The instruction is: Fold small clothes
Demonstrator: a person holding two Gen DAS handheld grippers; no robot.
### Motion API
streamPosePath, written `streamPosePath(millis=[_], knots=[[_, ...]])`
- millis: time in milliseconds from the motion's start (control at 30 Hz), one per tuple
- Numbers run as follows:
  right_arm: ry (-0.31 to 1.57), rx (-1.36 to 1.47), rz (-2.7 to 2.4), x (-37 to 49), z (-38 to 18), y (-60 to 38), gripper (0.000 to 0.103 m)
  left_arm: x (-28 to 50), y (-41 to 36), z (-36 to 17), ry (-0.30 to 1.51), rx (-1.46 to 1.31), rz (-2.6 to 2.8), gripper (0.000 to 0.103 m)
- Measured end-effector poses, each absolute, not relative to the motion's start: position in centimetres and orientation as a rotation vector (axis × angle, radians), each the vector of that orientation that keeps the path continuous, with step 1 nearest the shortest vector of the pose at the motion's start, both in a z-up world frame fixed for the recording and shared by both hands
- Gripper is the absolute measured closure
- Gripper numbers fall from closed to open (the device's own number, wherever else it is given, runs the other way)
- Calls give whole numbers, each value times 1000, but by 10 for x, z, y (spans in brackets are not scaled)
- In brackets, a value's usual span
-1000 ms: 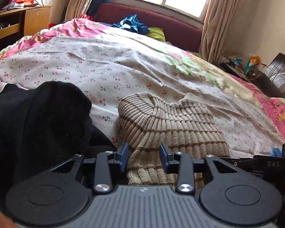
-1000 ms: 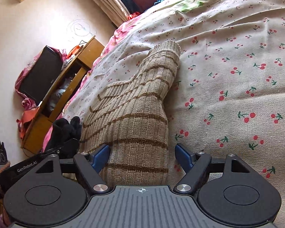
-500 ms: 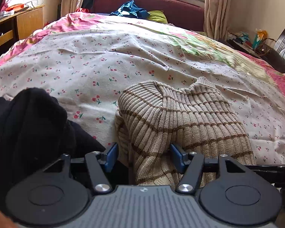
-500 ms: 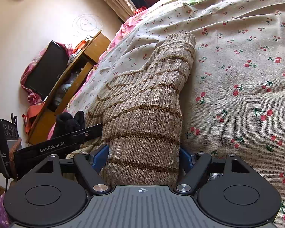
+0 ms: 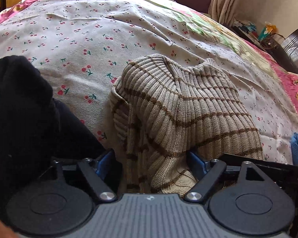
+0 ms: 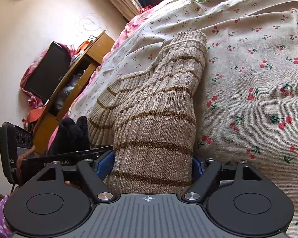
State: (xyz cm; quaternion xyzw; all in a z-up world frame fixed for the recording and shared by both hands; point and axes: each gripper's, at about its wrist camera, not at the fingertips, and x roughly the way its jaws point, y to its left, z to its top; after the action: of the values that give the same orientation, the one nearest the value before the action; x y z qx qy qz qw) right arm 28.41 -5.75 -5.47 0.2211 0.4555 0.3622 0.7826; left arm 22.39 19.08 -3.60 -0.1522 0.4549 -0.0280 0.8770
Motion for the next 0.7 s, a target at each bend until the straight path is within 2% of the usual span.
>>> streamPosePath(millis=[100, 167, 267, 300, 400, 467, 500, 533, 567, 667, 700], knots=[[985, 449, 754, 284, -52, -46, 25, 212, 192, -24, 910, -321, -10, 15], [970, 418, 779, 280, -48, -48, 27, 207, 191, -26, 901, -314, -6, 15], [968, 422, 803, 278, -53, -55, 29, 212, 190, -36, 912, -344, -9, 7], [970, 440, 800, 279, -54, -57, 29, 215, 190, -38, 916, -351, -20, 0], [984, 494, 790, 285, -57, -57, 27, 225, 185, -43, 942, -339, -41, 0], [979, 495, 764, 287, -56, -53, 35, 222, 182, -39, 919, -346, -40, 0], [982, 509, 753, 288, -56, -54, 41, 215, 180, -36, 892, -366, -75, 6], [989, 509, 750, 288, -55, -55, 50, 211, 181, -35, 889, -415, -126, 30], [987, 515, 758, 285, -52, -58, 57, 205, 183, -35, 888, -493, -147, 31], [966, 508, 779, 273, -37, -69, 62, 194, 170, -29, 861, -497, -193, 36], [956, 500, 788, 269, -32, -73, 62, 191, 164, -26, 858, -535, -231, 43]])
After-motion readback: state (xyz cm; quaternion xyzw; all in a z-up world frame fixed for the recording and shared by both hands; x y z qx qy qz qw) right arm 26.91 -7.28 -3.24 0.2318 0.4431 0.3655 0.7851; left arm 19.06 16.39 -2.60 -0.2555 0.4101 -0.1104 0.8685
